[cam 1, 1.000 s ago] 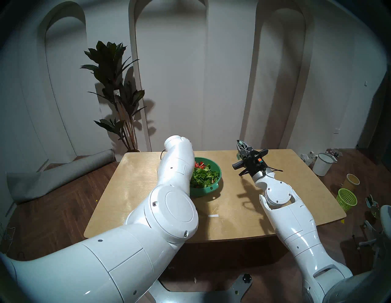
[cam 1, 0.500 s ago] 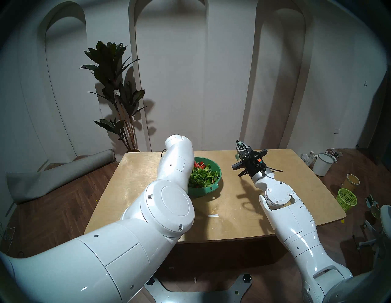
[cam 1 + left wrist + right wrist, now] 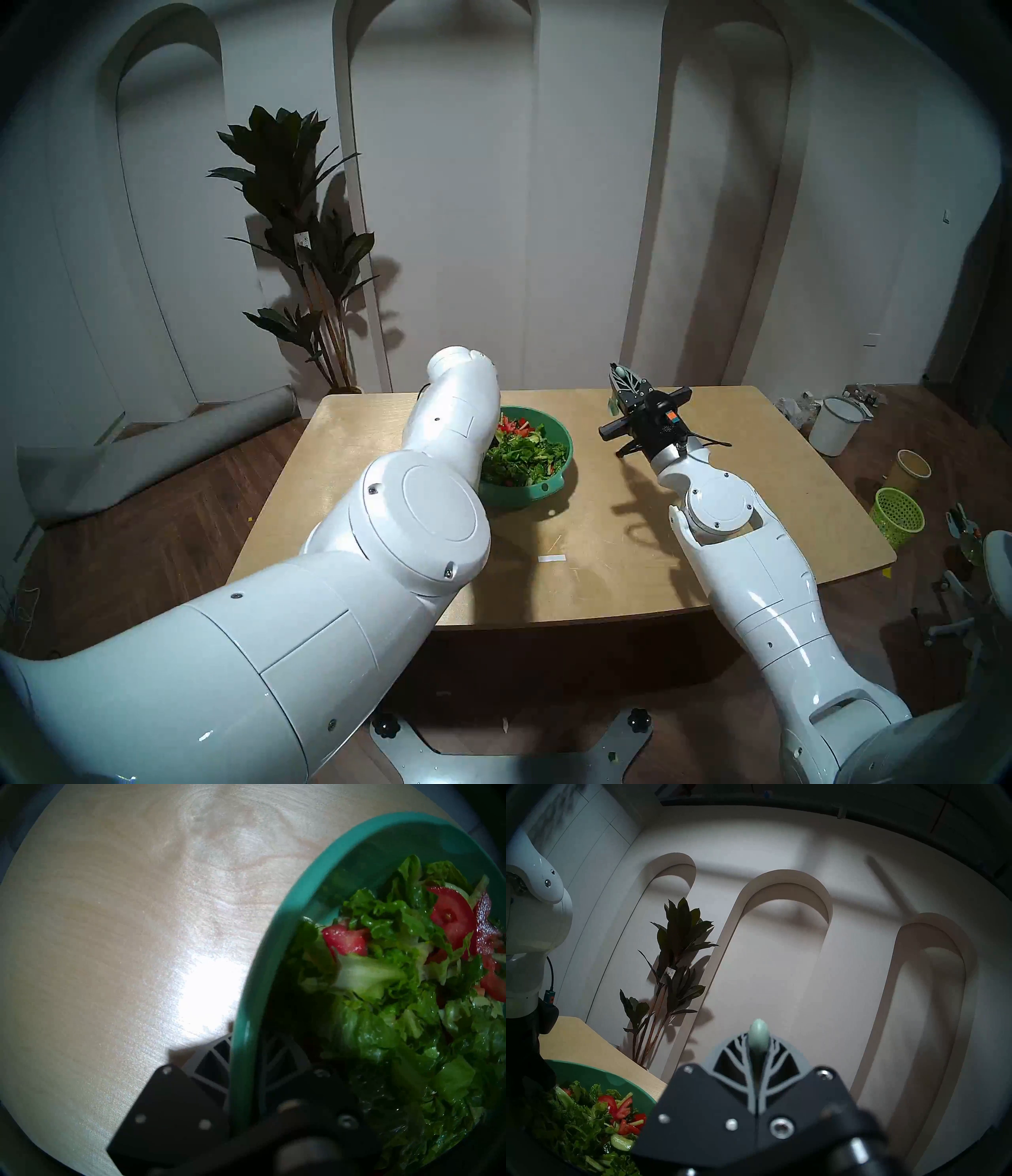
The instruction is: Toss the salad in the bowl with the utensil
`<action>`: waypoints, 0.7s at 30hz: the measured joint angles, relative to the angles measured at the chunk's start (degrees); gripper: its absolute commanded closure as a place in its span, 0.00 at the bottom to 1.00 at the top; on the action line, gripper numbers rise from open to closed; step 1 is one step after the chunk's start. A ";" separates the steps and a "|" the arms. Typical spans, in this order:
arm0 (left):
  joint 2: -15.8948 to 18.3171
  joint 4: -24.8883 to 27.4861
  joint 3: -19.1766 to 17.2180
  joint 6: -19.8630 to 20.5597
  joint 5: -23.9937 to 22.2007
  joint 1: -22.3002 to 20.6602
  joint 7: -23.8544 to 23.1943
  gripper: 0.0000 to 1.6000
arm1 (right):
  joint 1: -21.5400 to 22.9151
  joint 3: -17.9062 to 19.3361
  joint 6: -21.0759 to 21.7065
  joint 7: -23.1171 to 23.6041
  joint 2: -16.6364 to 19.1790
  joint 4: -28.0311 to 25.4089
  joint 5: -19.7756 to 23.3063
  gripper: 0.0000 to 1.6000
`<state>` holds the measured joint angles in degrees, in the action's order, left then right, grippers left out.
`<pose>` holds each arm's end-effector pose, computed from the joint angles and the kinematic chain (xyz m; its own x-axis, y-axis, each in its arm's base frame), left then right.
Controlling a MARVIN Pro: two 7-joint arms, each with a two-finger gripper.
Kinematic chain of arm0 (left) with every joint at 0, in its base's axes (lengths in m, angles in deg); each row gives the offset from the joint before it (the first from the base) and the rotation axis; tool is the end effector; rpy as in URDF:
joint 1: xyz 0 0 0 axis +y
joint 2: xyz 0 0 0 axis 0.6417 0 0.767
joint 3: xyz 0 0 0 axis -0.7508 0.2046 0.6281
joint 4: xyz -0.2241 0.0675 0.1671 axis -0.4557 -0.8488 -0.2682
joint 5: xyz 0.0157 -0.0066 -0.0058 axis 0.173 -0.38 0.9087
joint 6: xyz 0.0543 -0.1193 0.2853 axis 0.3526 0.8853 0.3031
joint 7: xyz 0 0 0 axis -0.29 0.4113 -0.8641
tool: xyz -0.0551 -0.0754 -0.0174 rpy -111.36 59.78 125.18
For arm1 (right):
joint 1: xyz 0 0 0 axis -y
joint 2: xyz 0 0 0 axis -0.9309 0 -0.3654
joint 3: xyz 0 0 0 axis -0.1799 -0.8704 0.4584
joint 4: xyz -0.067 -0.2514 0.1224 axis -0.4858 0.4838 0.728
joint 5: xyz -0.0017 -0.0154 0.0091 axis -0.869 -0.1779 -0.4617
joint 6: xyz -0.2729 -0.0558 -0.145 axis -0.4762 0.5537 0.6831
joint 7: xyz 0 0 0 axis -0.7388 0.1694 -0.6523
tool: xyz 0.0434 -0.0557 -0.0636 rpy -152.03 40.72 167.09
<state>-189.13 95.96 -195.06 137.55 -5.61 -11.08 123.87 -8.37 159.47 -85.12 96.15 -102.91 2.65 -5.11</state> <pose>0.5719 -0.0982 -0.2783 0.8795 0.4115 0.2391 0.4269 -0.9042 -0.0142 0.4768 -0.0134 -0.2417 -0.3956 0.2548 0.8824 0.2347 -0.9008 0.3653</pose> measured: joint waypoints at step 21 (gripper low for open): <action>3.31 -7.85 -1.78 -0.03 0.52 -3.54 -0.02 1.00 | -0.93 -0.08 -0.02 -0.86 -0.13 -1.11 0.15 1.00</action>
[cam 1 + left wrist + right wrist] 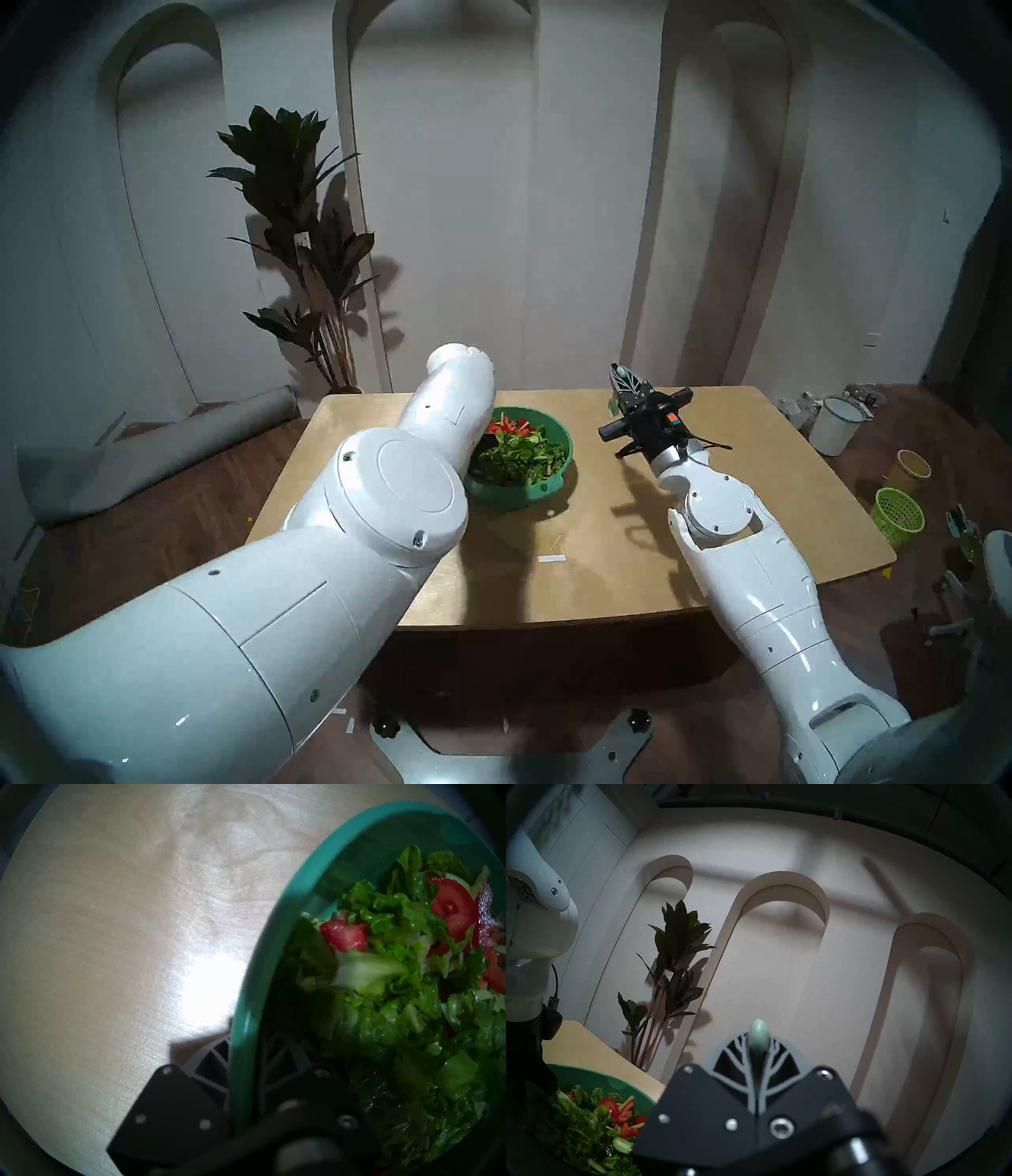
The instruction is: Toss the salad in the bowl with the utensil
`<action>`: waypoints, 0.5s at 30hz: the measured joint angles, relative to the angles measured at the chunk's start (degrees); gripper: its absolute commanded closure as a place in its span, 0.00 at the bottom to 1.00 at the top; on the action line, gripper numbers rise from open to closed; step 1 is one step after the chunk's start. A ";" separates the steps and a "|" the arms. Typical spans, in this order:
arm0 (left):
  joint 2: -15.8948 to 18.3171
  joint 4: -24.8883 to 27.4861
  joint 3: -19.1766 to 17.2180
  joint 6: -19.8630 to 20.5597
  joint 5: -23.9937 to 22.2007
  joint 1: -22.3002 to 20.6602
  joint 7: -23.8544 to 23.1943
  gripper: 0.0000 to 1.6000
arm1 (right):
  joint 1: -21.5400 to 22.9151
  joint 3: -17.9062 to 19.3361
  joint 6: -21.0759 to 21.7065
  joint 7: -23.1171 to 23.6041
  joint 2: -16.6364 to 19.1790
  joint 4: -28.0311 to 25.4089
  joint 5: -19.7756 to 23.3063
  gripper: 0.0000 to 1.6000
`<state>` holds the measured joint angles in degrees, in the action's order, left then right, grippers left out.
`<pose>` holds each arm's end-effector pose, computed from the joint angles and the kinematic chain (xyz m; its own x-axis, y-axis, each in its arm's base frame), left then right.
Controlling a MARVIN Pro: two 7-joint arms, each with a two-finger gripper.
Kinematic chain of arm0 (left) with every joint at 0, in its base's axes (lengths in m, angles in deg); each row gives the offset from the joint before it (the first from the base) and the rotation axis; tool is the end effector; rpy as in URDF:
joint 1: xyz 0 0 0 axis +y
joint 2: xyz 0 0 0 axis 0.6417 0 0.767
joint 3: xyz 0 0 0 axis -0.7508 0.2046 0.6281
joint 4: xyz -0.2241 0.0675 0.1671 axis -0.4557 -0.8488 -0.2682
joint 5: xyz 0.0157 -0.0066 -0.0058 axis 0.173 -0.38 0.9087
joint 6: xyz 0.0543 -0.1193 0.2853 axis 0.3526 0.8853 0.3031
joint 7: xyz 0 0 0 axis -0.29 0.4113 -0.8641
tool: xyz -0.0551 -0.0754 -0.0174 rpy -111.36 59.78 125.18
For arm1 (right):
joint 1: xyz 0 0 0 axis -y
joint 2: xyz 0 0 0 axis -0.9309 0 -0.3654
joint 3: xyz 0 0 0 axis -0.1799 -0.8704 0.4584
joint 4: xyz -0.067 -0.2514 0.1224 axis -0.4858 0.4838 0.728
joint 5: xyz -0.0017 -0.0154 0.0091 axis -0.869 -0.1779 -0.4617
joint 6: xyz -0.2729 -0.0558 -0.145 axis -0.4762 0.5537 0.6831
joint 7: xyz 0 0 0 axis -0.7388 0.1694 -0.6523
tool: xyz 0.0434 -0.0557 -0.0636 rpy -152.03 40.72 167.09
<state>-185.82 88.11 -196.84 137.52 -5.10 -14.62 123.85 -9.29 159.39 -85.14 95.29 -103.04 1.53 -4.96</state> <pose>0.5763 -0.0958 -0.2776 0.9031 0.3789 0.2023 0.3910 -0.9201 -0.0223 0.4724 -0.0110 -0.2415 -0.3994 0.2457 0.8832 0.2280 -0.9065 0.3553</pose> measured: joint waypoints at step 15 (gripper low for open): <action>3.20 -7.09 -1.94 -0.42 -0.02 -2.99 0.24 1.00 | -0.57 -0.58 0.02 -0.46 -0.11 -0.72 -0.05 1.00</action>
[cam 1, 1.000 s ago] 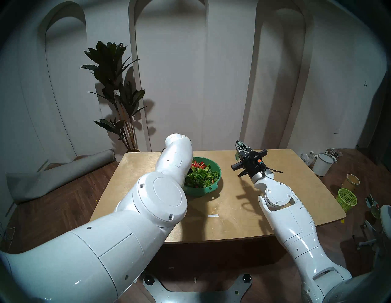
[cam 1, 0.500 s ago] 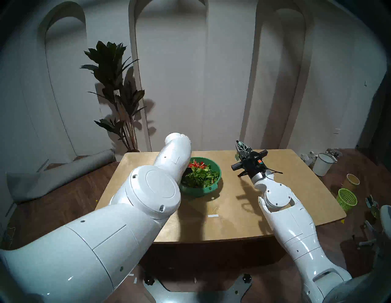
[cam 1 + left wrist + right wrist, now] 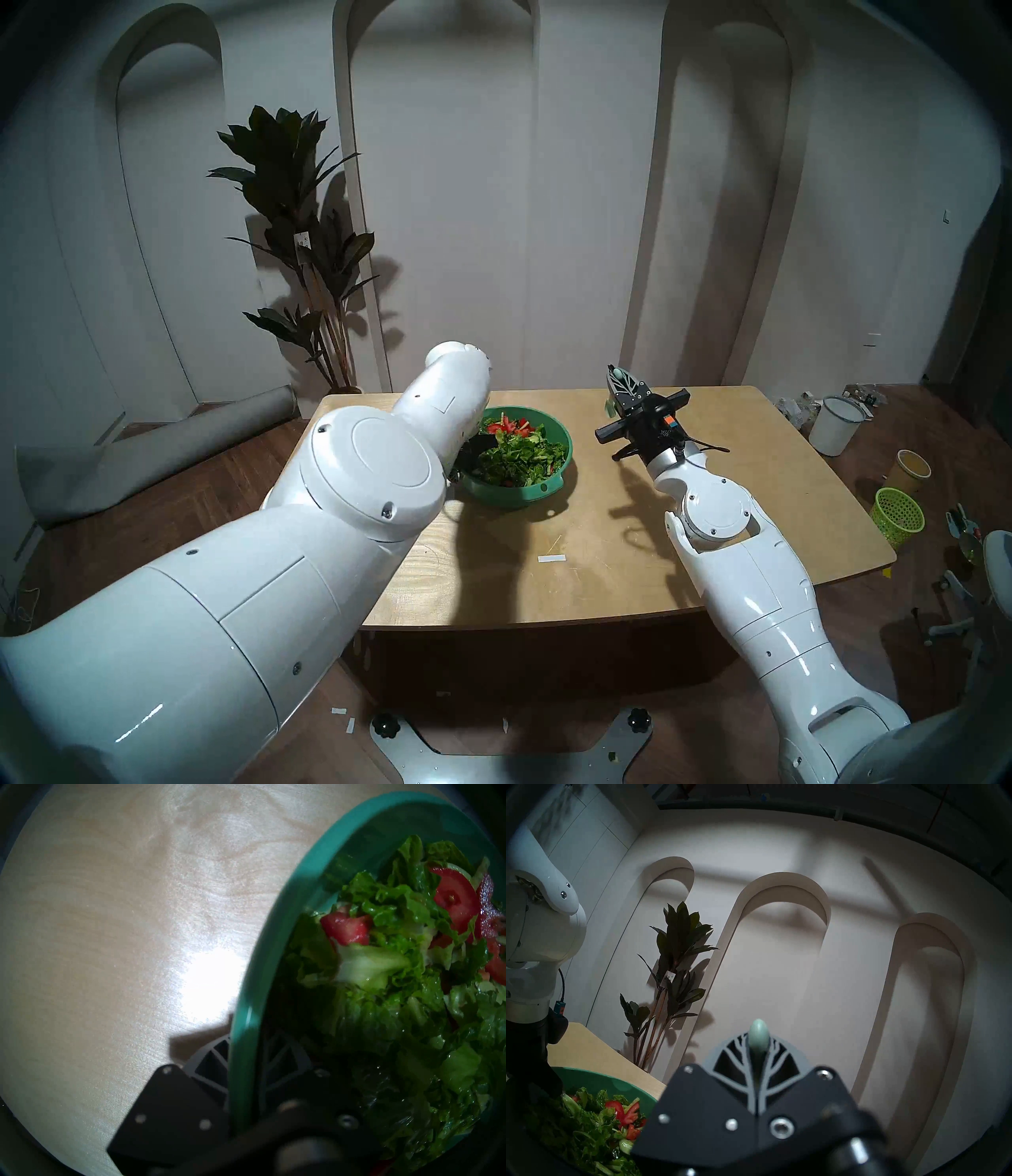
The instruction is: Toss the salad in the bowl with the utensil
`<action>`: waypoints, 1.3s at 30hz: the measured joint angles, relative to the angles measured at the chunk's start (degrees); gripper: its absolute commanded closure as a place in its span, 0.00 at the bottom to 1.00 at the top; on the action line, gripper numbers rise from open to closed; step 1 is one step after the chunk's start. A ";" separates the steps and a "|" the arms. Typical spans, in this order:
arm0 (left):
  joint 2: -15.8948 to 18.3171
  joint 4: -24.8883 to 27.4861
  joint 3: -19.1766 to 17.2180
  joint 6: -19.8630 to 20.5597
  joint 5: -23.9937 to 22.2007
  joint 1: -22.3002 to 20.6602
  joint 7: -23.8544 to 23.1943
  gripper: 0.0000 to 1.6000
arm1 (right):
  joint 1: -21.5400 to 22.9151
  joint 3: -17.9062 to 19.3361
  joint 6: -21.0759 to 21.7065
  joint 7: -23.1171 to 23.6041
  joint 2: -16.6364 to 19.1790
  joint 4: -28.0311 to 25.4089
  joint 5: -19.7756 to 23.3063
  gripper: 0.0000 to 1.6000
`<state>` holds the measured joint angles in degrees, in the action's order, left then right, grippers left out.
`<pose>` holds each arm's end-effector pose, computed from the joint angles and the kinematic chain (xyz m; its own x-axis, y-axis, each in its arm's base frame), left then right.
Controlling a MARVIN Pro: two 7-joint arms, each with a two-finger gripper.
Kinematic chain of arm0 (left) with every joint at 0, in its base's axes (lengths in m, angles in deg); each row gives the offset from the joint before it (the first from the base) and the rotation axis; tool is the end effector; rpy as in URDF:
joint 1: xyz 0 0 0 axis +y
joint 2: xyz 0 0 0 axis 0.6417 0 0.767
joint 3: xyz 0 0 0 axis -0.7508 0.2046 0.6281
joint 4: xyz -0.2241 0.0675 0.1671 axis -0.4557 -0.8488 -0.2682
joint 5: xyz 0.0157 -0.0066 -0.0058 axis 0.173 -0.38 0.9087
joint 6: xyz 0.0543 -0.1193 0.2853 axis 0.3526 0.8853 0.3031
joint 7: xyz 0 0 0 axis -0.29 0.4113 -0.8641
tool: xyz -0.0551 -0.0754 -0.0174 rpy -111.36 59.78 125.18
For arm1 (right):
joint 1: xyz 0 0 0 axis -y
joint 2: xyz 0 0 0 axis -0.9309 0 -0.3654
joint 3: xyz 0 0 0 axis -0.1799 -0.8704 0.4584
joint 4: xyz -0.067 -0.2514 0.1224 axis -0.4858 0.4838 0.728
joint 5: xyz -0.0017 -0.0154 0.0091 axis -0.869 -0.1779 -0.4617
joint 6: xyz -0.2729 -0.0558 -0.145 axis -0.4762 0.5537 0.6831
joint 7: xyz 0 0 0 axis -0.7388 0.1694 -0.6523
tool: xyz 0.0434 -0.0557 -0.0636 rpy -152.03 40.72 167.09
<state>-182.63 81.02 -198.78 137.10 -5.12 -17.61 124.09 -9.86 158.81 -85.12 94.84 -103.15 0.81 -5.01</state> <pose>0.5778 -0.0926 -0.2770 0.9177 0.3616 0.1645 0.3693 -0.9291 -0.0179 0.4690 -0.0056 -0.2425 -0.4017 0.2399 0.8838 0.2338 -0.9063 0.3522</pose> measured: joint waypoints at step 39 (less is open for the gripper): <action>2.58 -4.03 -4.38 -0.03 0.06 -1.93 0.11 1.00 | -0.29 -0.45 0.05 -1.14 -0.08 -0.27 -1.29 1.00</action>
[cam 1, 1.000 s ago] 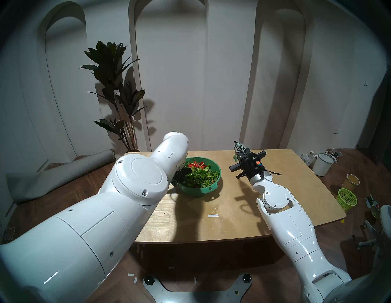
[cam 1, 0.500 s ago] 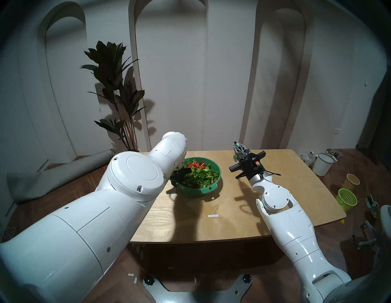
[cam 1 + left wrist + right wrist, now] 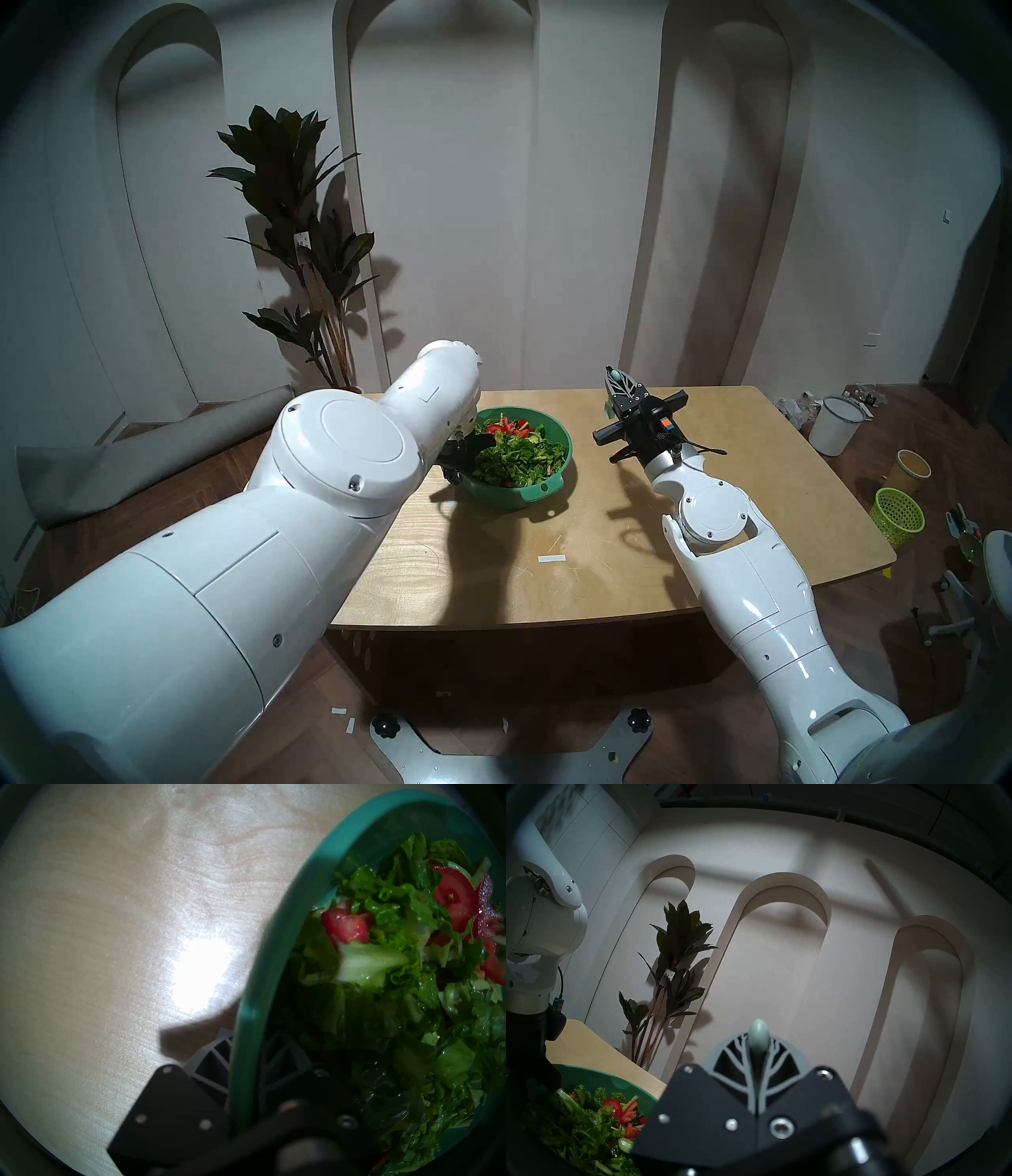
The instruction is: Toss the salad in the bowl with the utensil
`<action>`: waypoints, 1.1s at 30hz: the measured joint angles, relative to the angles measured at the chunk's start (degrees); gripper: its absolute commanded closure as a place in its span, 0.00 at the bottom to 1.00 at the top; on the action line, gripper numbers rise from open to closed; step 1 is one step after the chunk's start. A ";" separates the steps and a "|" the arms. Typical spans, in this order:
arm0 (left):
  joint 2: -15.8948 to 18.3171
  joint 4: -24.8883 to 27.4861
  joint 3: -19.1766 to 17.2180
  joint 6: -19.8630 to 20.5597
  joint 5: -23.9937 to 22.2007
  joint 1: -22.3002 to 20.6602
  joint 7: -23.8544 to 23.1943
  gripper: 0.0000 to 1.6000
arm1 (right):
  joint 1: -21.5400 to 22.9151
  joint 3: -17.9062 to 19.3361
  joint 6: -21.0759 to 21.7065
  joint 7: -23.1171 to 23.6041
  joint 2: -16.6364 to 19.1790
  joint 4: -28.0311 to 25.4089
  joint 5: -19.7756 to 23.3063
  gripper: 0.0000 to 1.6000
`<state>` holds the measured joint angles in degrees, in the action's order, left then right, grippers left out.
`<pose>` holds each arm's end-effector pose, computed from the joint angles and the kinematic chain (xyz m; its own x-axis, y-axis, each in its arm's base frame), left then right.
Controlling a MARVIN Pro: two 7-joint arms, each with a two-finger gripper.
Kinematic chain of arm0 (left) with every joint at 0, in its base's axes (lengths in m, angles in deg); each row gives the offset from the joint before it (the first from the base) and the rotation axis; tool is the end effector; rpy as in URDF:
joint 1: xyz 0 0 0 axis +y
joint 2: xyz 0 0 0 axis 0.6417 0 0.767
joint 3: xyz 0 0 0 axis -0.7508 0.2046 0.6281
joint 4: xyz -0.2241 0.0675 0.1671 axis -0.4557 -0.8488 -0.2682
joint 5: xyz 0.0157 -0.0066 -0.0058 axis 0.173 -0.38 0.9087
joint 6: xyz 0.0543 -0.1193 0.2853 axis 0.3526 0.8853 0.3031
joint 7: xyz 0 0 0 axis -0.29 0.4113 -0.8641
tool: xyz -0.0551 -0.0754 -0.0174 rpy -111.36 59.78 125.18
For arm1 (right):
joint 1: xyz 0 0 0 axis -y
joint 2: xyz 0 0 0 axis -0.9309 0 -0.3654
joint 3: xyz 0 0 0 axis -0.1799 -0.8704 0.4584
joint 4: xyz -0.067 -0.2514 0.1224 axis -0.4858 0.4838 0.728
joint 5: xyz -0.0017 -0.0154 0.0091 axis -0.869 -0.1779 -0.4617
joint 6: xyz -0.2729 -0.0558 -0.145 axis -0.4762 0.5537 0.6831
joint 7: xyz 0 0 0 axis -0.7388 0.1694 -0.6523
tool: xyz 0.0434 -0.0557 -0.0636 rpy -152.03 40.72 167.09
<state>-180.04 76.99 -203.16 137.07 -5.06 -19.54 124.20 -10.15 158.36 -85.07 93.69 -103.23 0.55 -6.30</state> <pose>0.5785 -0.0858 -0.2759 0.9159 0.3840 0.1170 0.3834 -0.9231 0.0279 0.4674 -0.0026 -0.2440 -0.4032 0.2560 0.8786 0.2233 -0.9035 0.3658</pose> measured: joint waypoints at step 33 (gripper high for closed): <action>0.26 -0.28 -1.76 0.01 0.74 -0.23 0.03 1.00 | 0.33 -0.29 0.04 -0.61 -0.19 -0.20 -0.26 1.00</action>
<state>-179.78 76.71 -204.92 137.08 -4.32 -19.76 124.23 -9.82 158.08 -85.03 93.08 -103.42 0.35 -6.56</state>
